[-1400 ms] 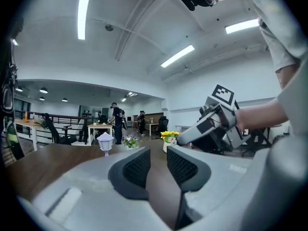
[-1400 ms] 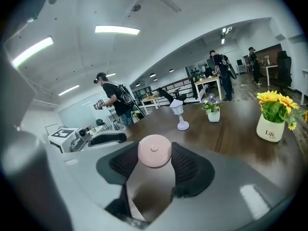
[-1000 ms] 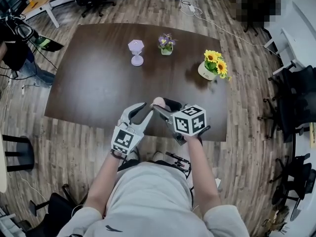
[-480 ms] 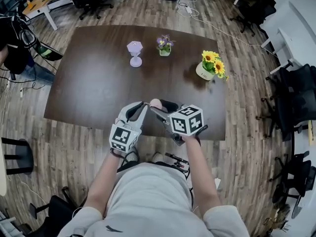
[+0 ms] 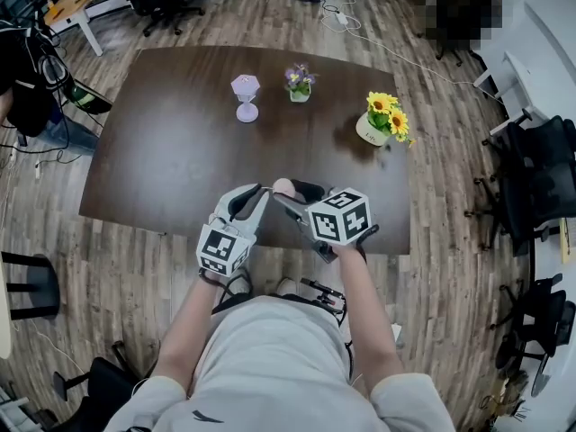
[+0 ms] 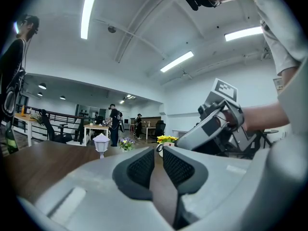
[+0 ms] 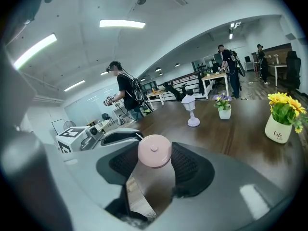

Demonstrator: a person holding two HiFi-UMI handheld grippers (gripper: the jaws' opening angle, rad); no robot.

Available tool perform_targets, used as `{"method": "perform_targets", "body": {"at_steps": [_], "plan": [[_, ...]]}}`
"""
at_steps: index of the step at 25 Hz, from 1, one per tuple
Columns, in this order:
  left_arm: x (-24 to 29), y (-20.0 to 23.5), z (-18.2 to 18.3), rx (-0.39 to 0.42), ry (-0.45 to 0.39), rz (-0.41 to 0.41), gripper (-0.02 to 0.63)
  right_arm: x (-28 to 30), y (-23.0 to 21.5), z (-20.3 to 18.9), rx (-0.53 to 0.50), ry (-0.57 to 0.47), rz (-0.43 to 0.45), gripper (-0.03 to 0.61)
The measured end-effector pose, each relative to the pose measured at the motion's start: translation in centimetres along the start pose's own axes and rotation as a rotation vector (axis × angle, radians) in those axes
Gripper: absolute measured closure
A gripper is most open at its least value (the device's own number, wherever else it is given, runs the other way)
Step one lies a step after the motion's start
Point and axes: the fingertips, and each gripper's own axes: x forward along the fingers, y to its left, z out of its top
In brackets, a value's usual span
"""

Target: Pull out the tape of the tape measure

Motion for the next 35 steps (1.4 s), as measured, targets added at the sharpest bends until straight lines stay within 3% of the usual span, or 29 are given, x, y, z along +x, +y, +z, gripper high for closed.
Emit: {"method": "perform_targets", "body": {"at_steps": [15,21,25,29,32,35], "plan": [[0.2,-0.2,-0.2,0.022,0.007,0.004,0.598,0.4,-0.4,0.0,-0.005,0.006,-0.011,0.362],[-0.5,1.6,-0.3,-0.043,-0.005,0.057,0.600,0.1,-1.0,0.1,-0.008,0.001,-0.043,0.362],[-1.0,2.4,-0.5,-0.037,-0.003,0.088,0.600,0.0,-1.4,0.1,-0.023,-0.009,-0.070,0.362],[-1.8,4.5,-0.8,-0.069,-0.007,0.177,0.600,-0.2,-2.7,-0.1,-0.078,-0.003,-0.167,0.362],[-2.5,6.0,-0.9,-0.054,0.002,0.201,0.598,-1.0,-4.0,-0.1,-0.050,-0.021,-0.197,0.362],[-3.1,7.6,-1.0,-0.090,-0.005,0.241,0.600,-1.5,-5.0,-0.1,-0.049,-0.026,-0.238,0.362]]}}
